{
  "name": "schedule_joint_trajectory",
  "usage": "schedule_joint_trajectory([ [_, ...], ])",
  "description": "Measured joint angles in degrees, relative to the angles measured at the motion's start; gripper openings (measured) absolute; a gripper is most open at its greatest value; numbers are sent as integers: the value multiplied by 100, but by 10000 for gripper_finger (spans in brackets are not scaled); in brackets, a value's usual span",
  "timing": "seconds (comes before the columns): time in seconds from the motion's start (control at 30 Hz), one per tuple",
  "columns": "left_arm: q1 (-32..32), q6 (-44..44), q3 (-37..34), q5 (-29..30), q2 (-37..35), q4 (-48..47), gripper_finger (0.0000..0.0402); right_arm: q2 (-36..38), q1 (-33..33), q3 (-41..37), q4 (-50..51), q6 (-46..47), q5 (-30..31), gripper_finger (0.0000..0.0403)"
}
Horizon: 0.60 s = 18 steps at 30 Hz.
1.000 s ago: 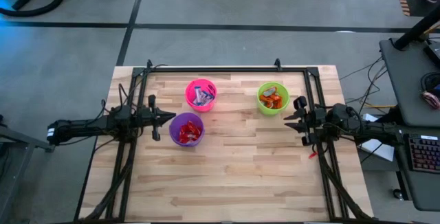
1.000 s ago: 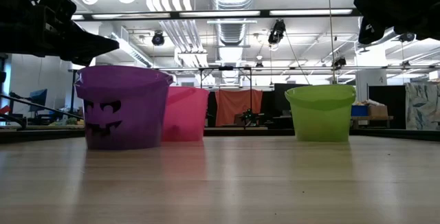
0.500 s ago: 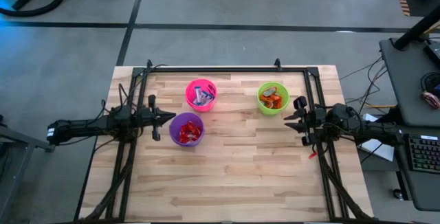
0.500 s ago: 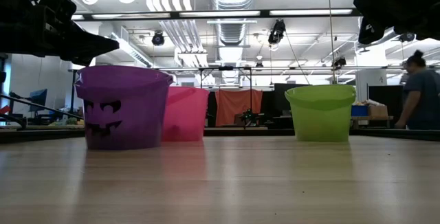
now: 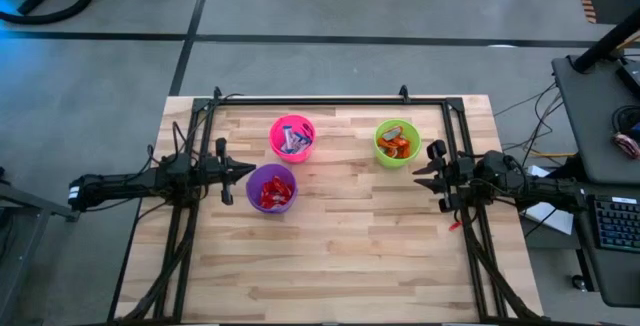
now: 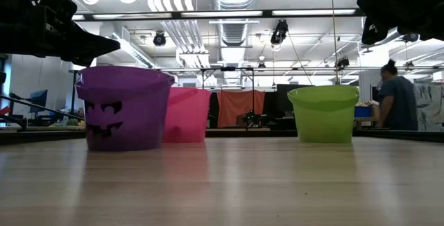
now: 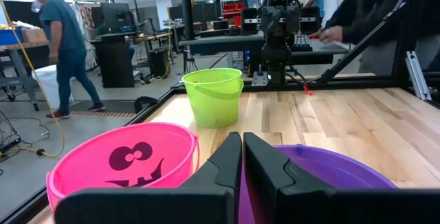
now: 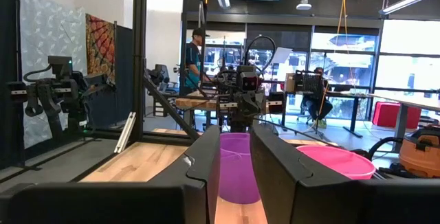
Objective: Sort candy
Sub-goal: Return to Home Position
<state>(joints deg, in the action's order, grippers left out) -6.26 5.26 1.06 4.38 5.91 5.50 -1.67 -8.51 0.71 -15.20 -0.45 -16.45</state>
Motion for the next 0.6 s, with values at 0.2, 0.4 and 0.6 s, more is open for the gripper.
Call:
schedule_joint_trajectory([
  [0.2,0,0,0,0,0,2,0,2,0,0,0,0,0,68],
  [0.4,0,0,0,-1,0,1,0,1,0,0,-1,0,0,74],
  [0.6,0,0,0,-2,0,2,0,0,0,0,-2,0,0,83],
])
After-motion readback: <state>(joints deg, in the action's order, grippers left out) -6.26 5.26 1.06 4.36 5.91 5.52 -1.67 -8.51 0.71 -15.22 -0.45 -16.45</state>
